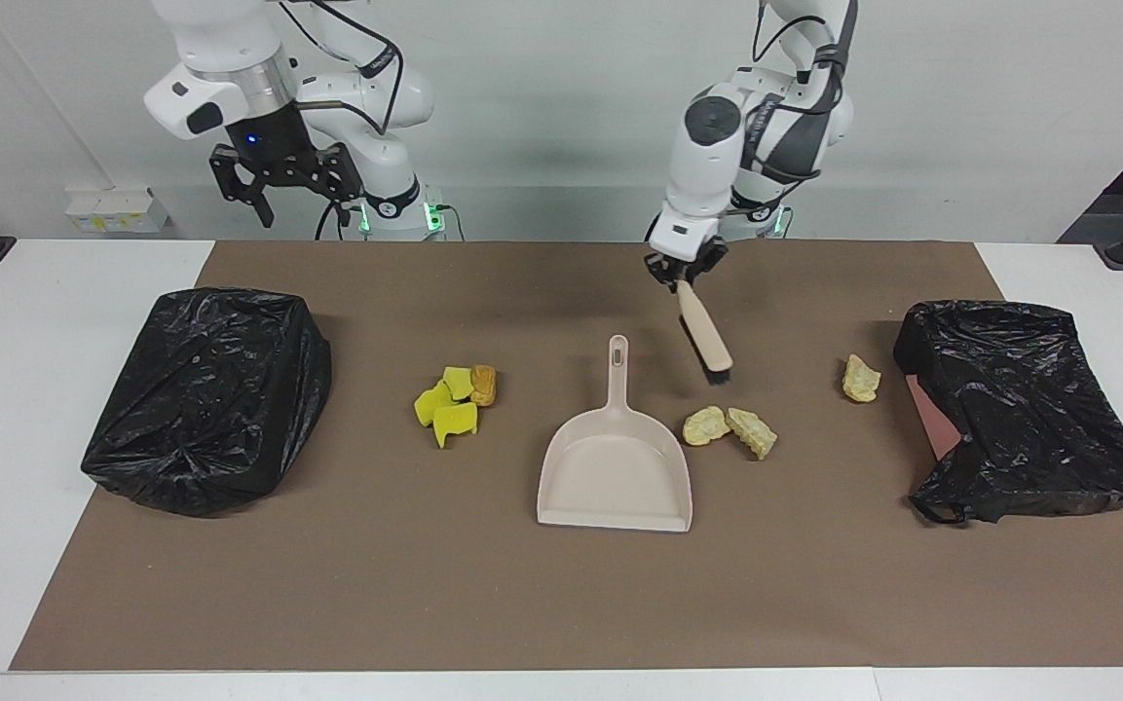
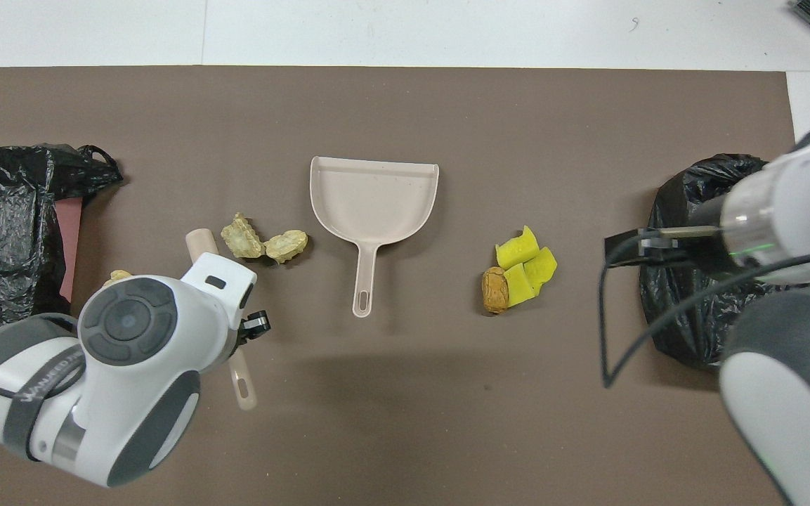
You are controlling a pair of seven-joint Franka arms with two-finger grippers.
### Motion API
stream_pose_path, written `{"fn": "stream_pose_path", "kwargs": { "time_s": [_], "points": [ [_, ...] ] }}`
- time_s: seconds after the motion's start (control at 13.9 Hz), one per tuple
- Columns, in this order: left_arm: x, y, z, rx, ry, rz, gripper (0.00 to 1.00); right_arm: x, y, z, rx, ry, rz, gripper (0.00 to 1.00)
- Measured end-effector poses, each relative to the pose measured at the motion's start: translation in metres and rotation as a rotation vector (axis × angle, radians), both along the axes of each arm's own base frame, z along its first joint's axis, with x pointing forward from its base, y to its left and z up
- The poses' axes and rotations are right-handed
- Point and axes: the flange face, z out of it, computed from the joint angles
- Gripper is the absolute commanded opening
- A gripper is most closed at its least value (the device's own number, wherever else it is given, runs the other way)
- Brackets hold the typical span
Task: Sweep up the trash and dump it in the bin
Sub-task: 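Grasp the dustpan handle with the right gripper while the left gripper positions the brush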
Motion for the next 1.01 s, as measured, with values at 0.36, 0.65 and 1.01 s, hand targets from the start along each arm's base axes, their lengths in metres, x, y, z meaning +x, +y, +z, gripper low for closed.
{"fn": "stream_pose_path", "kwargs": {
  "time_s": [0.36, 0.65, 1.01],
  "points": [
    [0.027, 0.073, -0.007, 0.001, 0.029, 0.01, 0.0, 0.009, 0.168, -0.12, -0.006, 0.017, -0.127, 1.0],
    [0.037, 0.124, -0.014, -0.002, 0.049, 0.054, 0.0, 0.005, 0.236, -0.191, 0.043, 0.032, -0.199, 1.0],
    [0.031, 0.182, -0.028, 0.033, 0.085, 0.066, 0.0, -0.023, 0.298, -0.243, 0.051, 0.019, -0.146, 1.0]
  ]
}}
